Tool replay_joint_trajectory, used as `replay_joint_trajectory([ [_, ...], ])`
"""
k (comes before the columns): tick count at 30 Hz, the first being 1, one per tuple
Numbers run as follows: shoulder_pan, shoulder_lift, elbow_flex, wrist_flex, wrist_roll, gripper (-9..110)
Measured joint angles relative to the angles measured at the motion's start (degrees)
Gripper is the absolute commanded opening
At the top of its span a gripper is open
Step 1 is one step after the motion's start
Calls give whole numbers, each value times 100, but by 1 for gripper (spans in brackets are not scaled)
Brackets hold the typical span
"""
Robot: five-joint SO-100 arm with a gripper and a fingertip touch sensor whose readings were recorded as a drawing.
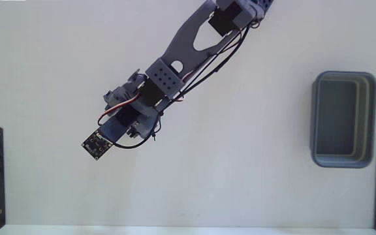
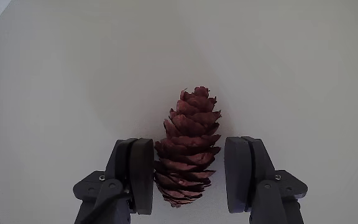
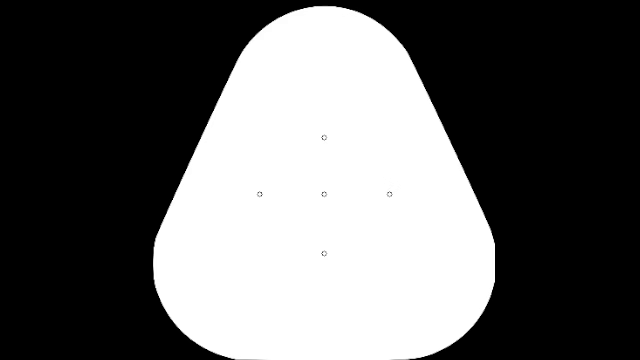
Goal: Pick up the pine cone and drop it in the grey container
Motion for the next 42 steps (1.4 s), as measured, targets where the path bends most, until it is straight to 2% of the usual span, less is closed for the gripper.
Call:
replay_joint_trajectory([
  [42, 0, 0, 0, 0, 0, 55],
])
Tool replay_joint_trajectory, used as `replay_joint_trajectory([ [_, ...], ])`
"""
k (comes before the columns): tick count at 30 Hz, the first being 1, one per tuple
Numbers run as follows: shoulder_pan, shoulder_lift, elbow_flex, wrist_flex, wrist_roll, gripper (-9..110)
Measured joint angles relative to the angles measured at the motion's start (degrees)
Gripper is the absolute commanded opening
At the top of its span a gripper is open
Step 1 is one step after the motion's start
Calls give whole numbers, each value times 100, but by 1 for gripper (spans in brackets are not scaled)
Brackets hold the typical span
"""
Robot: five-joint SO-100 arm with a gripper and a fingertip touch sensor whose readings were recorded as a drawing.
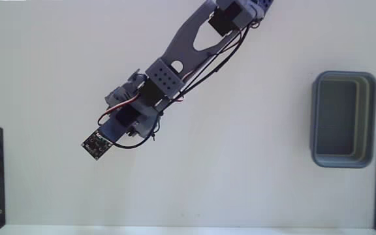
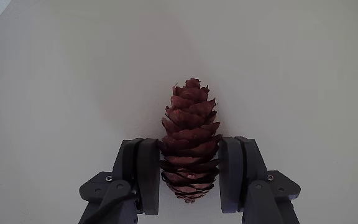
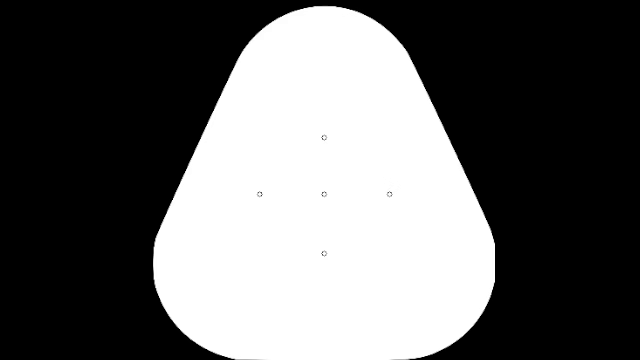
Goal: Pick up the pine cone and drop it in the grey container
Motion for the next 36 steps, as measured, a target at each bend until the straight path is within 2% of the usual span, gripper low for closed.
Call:
replay_joint_trajectory([
  [36, 0, 0, 0, 0, 0, 47],
])
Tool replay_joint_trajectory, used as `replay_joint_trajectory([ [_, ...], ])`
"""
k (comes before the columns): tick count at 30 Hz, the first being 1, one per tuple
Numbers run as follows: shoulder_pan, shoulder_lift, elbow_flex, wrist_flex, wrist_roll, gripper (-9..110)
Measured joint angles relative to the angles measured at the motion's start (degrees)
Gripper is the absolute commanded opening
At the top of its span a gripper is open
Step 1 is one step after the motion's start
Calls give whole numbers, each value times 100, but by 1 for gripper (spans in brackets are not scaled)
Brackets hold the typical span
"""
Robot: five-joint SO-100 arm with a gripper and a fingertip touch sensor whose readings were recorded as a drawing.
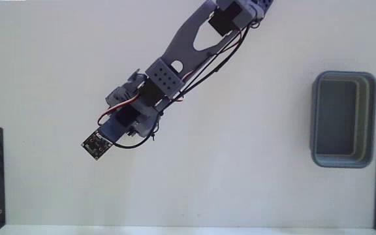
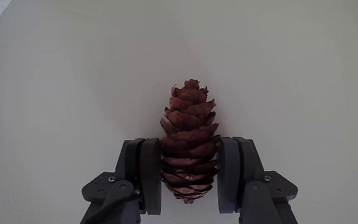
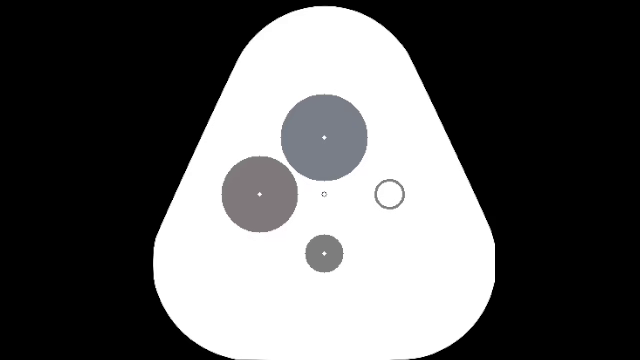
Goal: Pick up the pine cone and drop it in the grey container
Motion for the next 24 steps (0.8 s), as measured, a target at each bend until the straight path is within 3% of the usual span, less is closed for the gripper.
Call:
replay_joint_trajectory([
  [24, 0, 0, -167, 255, 0, 47],
])
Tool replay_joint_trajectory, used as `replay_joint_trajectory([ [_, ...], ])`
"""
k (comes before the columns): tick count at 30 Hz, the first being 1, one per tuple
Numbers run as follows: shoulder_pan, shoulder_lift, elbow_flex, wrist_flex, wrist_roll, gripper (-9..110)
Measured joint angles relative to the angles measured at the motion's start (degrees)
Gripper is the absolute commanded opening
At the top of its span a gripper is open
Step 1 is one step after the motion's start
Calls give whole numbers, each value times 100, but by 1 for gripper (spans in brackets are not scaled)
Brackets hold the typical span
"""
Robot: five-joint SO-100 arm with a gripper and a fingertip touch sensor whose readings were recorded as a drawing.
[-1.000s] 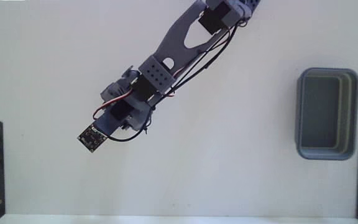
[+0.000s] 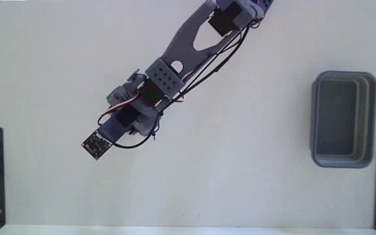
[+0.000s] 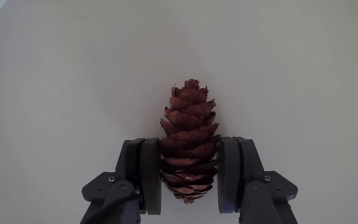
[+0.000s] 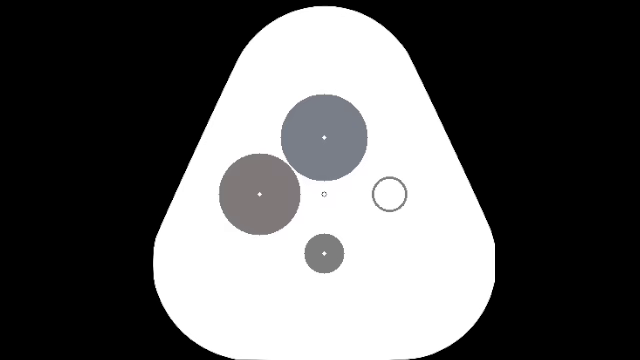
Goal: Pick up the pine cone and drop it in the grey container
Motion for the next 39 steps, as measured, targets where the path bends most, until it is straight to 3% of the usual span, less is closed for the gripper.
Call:
replay_joint_trajectory([
  [22, -9, -114, -1345, 1187, 0, 47],
  [39, 0, -949, -4008, 3067, 0, 47],
])
